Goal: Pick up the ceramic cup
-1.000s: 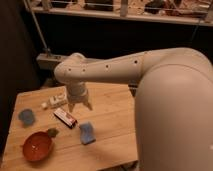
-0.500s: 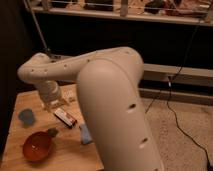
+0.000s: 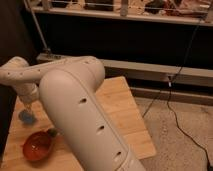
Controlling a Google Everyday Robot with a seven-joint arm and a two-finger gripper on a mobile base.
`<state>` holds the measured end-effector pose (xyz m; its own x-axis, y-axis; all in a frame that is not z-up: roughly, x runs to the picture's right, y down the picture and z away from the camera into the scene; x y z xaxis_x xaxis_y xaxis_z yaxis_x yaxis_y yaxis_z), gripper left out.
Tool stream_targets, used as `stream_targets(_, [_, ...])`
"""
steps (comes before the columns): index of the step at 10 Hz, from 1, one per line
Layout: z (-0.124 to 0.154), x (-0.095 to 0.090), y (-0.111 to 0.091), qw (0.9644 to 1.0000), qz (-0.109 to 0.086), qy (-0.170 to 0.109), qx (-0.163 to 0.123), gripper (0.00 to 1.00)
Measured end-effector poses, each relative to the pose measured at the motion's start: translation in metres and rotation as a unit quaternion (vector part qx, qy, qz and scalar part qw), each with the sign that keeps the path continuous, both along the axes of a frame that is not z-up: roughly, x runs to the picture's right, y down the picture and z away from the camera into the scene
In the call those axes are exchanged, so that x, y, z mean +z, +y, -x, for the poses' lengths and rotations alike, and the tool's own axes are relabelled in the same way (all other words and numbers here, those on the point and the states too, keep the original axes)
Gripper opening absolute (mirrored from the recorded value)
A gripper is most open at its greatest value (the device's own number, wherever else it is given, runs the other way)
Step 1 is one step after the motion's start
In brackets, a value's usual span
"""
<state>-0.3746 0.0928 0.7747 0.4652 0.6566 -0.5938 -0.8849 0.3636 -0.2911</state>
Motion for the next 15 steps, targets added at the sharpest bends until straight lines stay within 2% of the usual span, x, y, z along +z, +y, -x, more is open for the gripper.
stream_targets(1, [0.015,0.008,0.004,0.9999,0.007,-0.012,-0.001,0.65])
stream_targets(4, [0.038,0.028,0.017,0.9992,0.021,-0.032,-0.01,0.65])
stream_targets(6, [0.046,0.043,0.026,0.9987,0.022,-0.043,-0.015,0.64])
stream_targets(7, [0.049,0.06,0.035,0.9984,0.018,-0.048,-0.022,0.54])
stream_targets(9, [0.05,0.084,0.05,0.998,0.016,-0.057,-0.022,0.36])
stream_targets(10, [0.054,0.093,0.057,0.9972,0.015,-0.07,-0.023,0.24])
stream_targets(11, [0.062,0.091,0.056,0.9958,0.011,-0.089,-0.021,0.16])
stream_targets(12, [0.069,0.086,0.05,0.9944,0.001,-0.103,-0.025,0.13])
stream_targets(13, [0.08,0.067,0.034,0.9916,-0.014,-0.126,-0.025,0.13])
stream_targets(15, [0.082,0.007,-0.022,0.9837,-0.077,-0.158,-0.038,0.13])
